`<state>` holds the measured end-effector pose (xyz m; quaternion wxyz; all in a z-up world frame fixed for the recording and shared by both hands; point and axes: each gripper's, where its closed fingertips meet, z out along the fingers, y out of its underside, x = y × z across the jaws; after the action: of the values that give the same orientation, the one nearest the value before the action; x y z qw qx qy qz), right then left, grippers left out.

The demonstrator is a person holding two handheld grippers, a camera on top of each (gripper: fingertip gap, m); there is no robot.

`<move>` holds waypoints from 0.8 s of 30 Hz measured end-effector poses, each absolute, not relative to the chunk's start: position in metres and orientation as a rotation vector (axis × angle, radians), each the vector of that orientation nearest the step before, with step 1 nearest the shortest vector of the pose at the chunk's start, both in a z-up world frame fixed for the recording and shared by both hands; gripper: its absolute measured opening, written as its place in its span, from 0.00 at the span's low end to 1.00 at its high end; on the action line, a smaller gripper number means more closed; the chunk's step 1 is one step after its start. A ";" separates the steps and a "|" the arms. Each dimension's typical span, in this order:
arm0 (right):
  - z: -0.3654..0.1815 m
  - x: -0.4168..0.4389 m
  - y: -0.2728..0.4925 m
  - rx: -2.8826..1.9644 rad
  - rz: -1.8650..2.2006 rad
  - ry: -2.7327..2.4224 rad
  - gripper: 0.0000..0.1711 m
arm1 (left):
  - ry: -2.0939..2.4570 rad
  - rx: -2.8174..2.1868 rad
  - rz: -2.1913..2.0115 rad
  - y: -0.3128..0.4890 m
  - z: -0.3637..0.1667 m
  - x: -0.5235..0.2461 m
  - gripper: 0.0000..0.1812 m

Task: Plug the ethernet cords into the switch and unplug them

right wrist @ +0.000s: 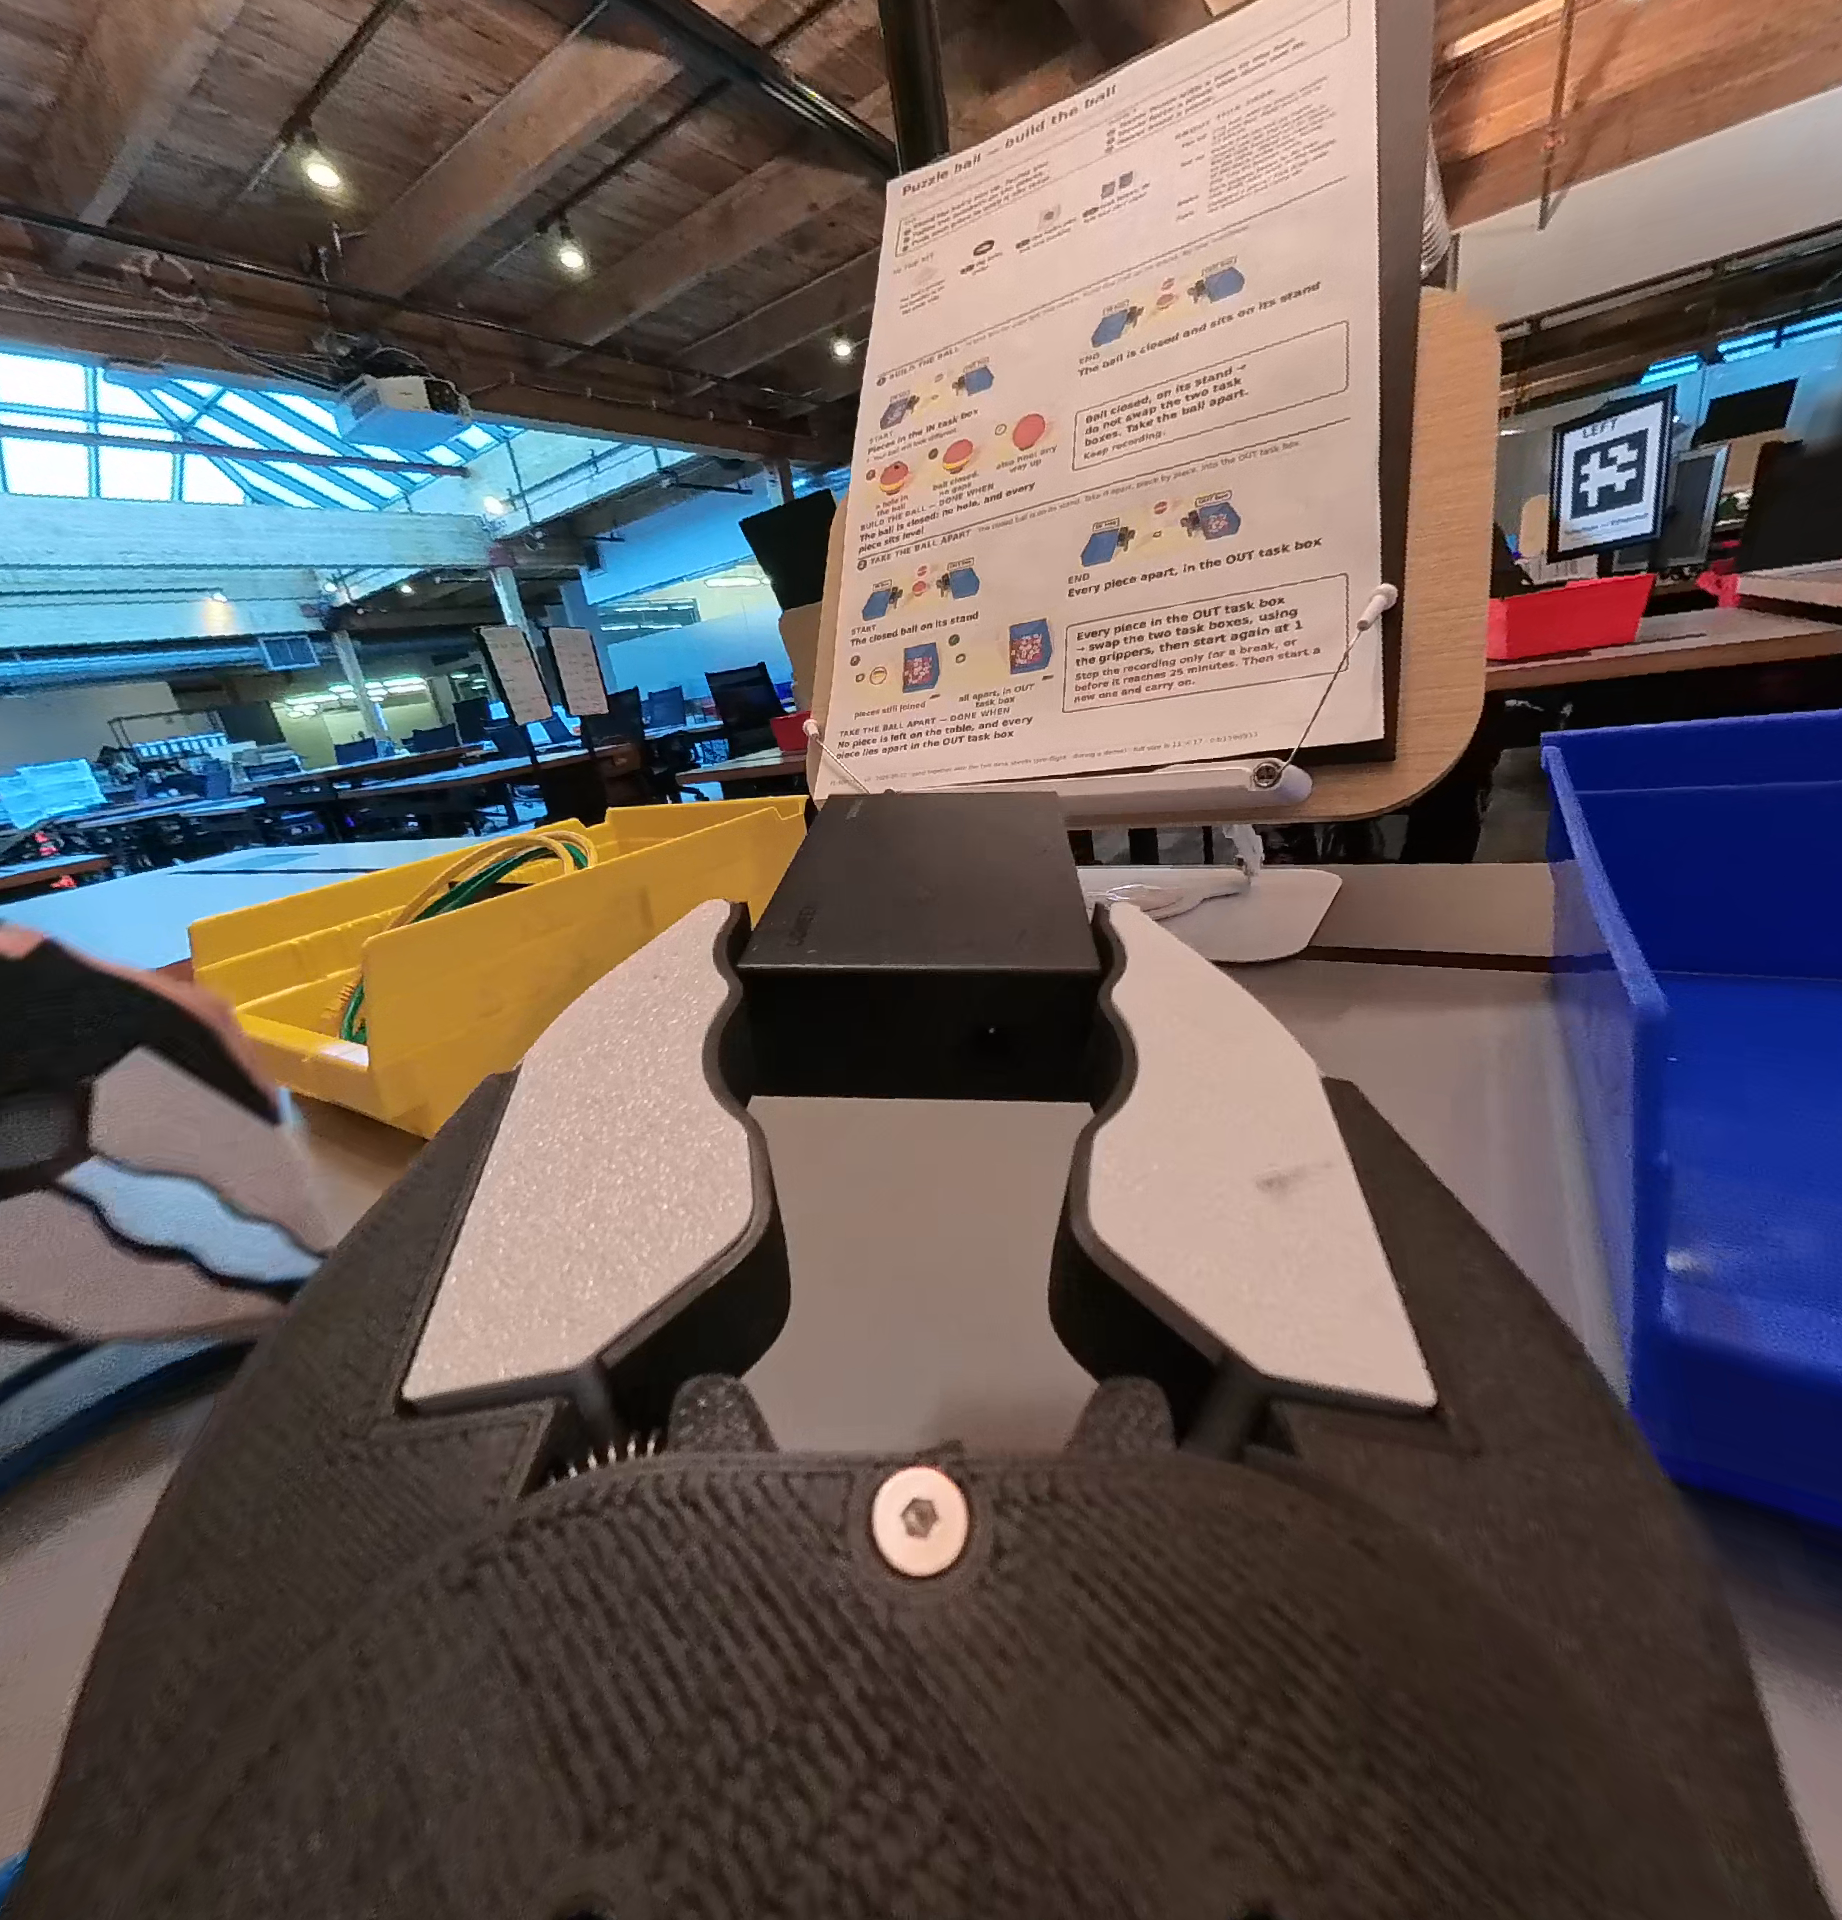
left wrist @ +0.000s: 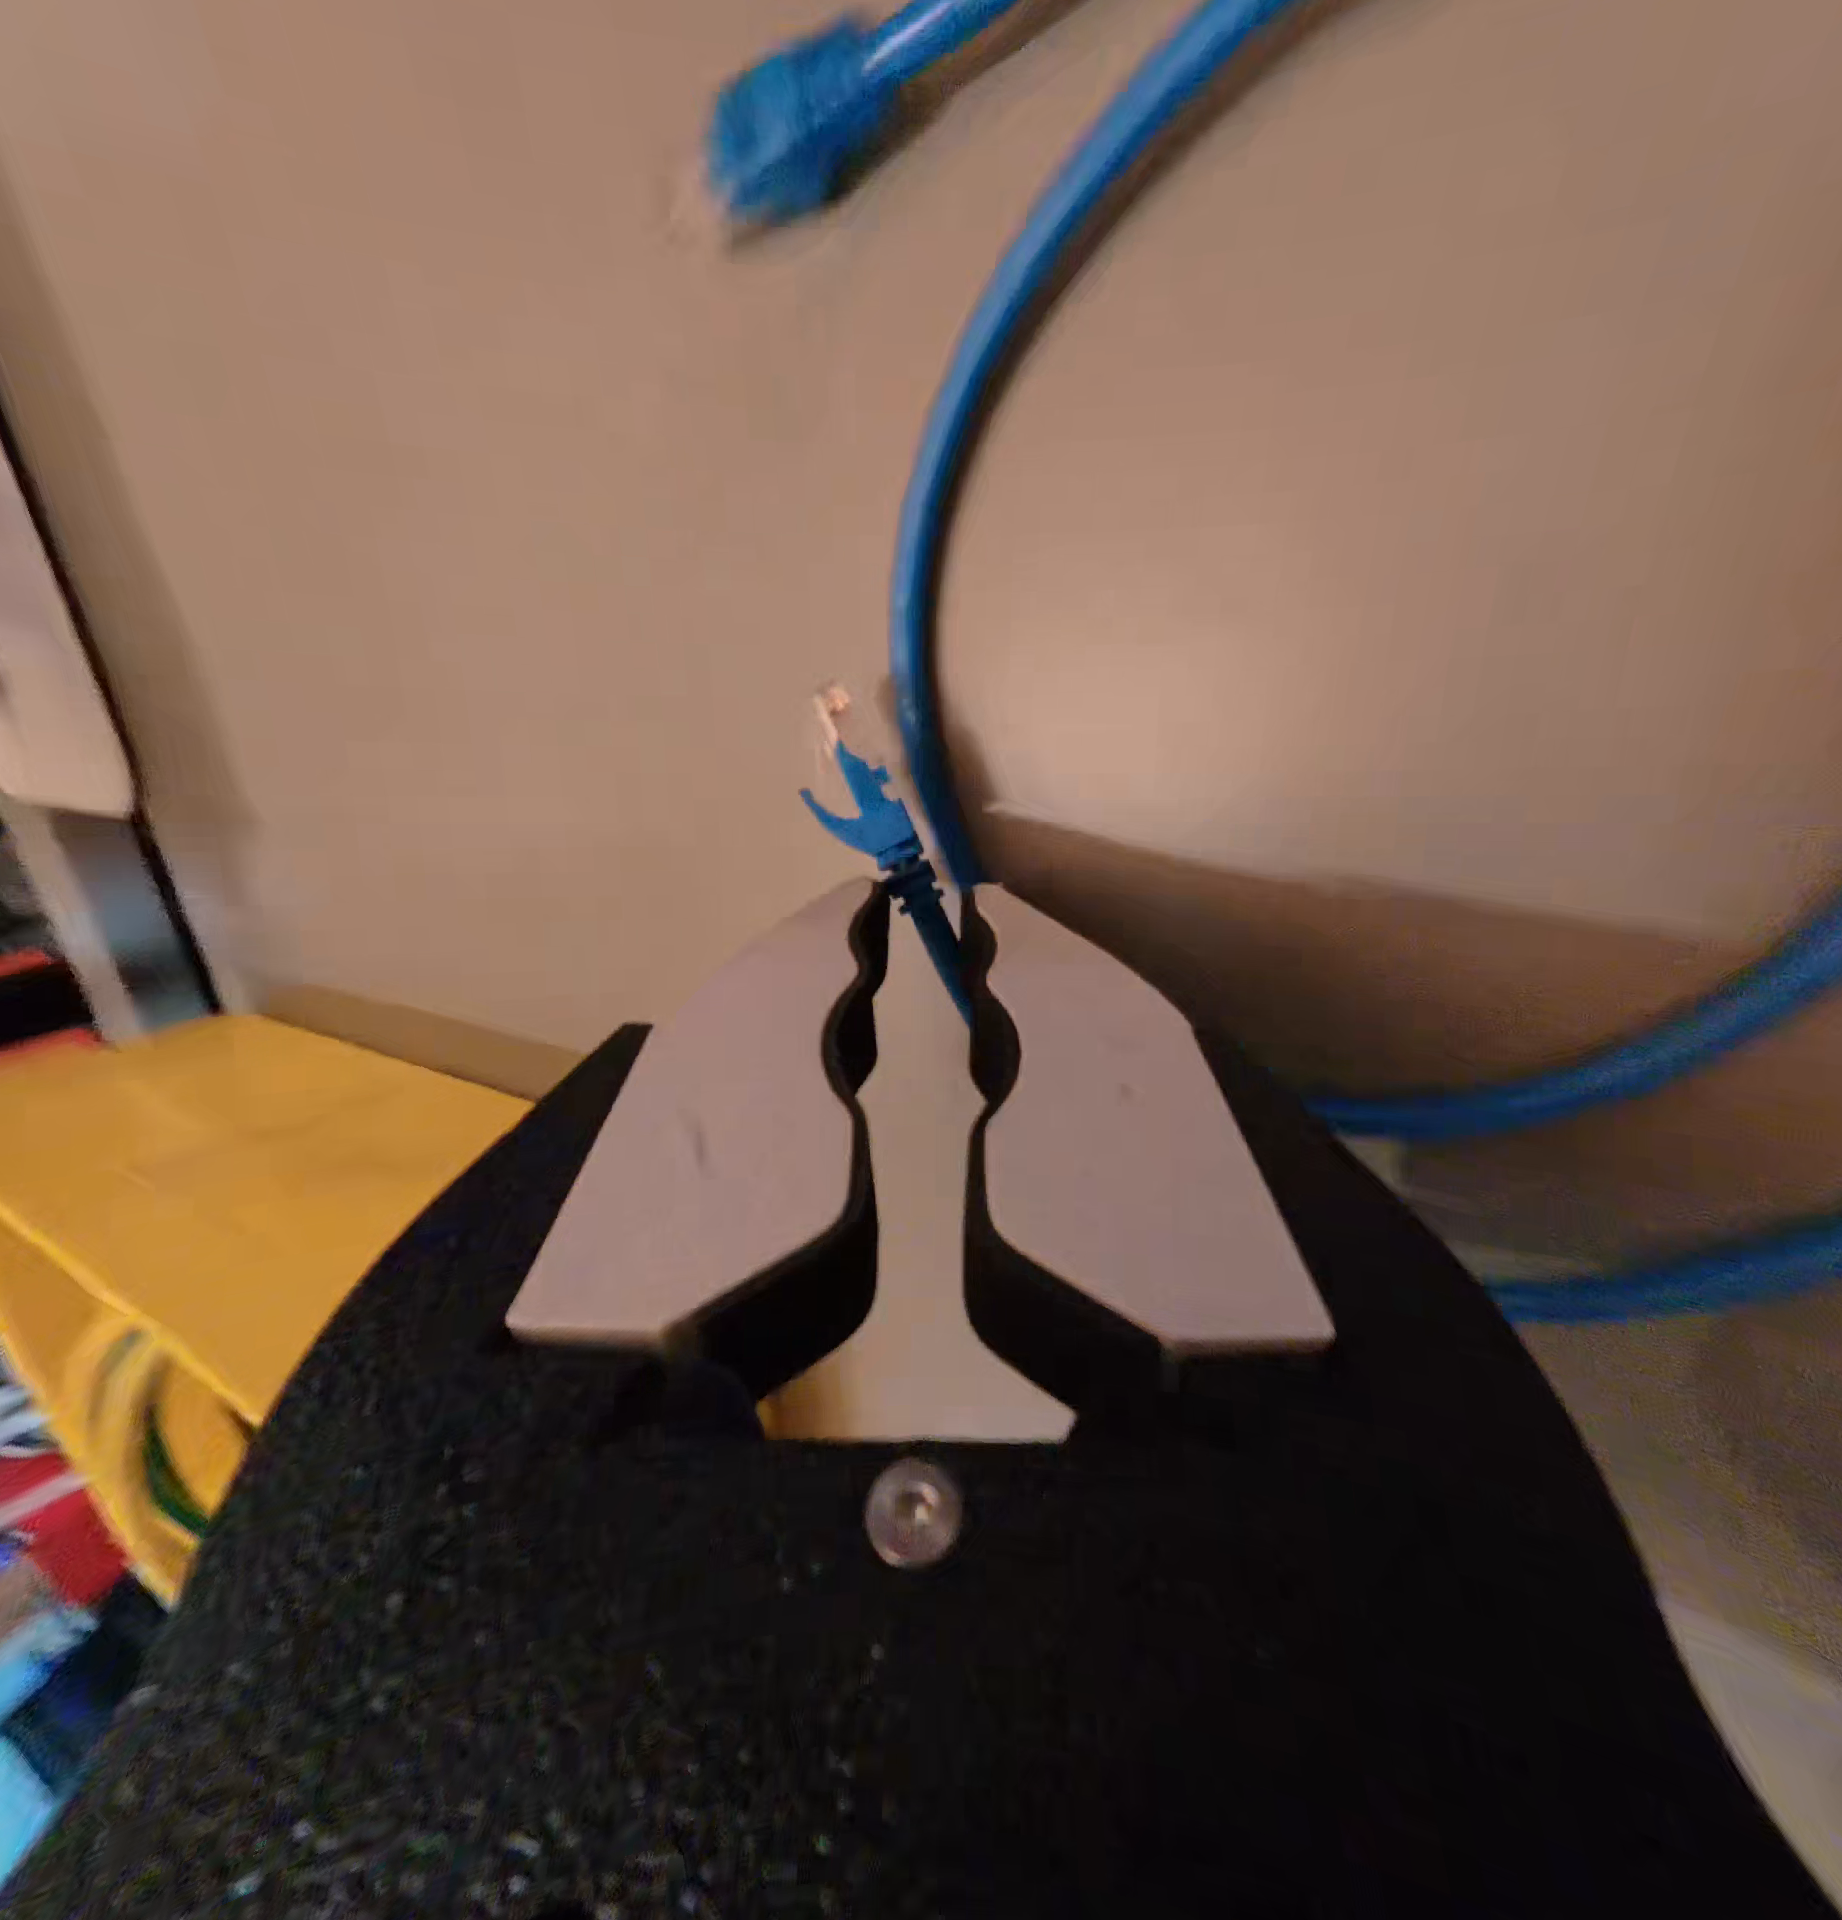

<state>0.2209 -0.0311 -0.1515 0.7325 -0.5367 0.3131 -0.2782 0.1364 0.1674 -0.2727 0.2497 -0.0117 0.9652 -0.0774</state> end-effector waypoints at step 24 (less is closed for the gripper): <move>-0.153 0.213 -0.017 -1.258 -0.673 0.611 0.36 | 2.499 -1.148 -0.737 0.055 -0.284 0.110 0.07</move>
<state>0.2134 -0.0172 -0.1529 0.7137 -0.5678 0.2756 -0.3038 0.1098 0.0548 -0.2844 0.1467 -0.3990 0.8682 -0.2559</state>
